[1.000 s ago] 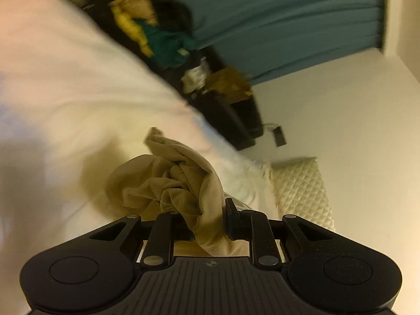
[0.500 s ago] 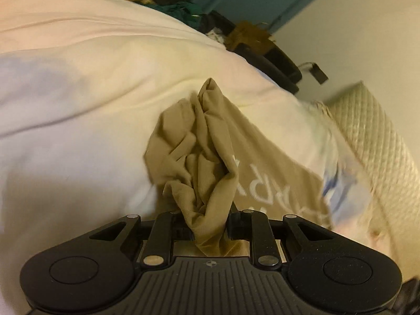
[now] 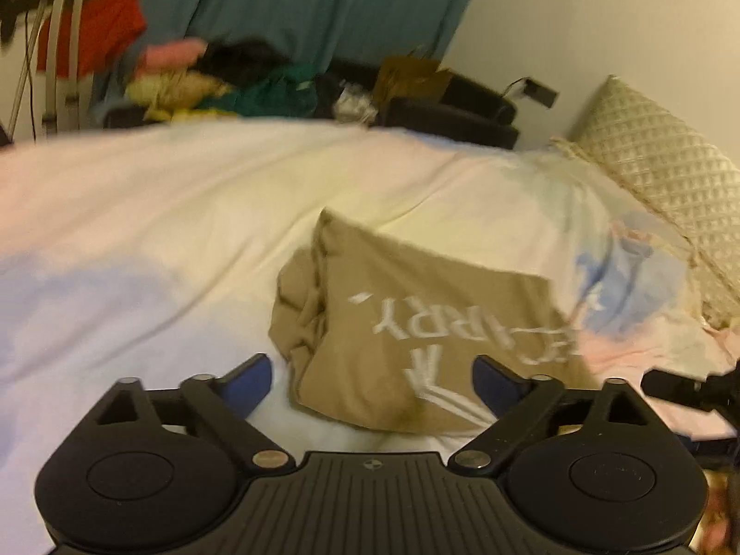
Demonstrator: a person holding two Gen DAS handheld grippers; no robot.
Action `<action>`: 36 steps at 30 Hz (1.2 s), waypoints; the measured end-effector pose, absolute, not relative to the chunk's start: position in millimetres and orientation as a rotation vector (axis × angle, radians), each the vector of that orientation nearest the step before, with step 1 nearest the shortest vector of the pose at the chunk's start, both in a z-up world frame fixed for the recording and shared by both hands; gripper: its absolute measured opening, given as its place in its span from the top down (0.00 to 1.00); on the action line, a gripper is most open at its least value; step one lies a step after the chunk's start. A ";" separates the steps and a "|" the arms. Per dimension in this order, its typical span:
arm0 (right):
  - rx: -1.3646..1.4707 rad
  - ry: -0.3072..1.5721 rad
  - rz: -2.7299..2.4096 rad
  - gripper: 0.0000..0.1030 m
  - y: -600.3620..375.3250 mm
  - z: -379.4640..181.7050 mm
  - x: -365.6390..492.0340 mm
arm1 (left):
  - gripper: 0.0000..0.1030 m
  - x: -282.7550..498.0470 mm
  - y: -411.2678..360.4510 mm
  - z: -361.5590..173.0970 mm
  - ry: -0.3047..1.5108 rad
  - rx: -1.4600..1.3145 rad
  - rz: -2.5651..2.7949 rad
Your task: Fold clothes
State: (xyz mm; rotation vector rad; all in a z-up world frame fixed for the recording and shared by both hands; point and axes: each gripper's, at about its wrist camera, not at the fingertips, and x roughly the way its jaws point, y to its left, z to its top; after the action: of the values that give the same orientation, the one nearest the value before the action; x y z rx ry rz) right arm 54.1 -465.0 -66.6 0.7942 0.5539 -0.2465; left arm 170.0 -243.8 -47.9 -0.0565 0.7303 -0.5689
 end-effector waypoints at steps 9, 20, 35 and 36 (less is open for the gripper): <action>0.525 0.381 -0.204 0.12 -404.4 34.3 -12.5 | 0.00 66.7 -209.7 48.9 0.540 0.005 -0.560; 0.321 0.266 -0.189 0.12 -334.9 58.5 -74.8 | 0.00 -44.0 -159.7 98.8 0.362 0.002 -0.505; 0.206 0.247 -0.218 0.12 -294.5 8.9 -95.7 | 0.00 -87.4 -125.5 70.3 0.316 -0.020 -0.462; 0.210 0.253 -0.209 0.12 -293.3 5.3 -94.3 | 0.00 -88.8 -126.0 67.4 0.312 -0.011 -0.463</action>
State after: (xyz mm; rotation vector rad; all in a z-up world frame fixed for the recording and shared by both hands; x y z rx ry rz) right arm -94.3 -293.3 5.3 0.2102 0.2527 -0.2093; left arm -88.8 -126.0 67.4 -0.0114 0.3121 -0.4629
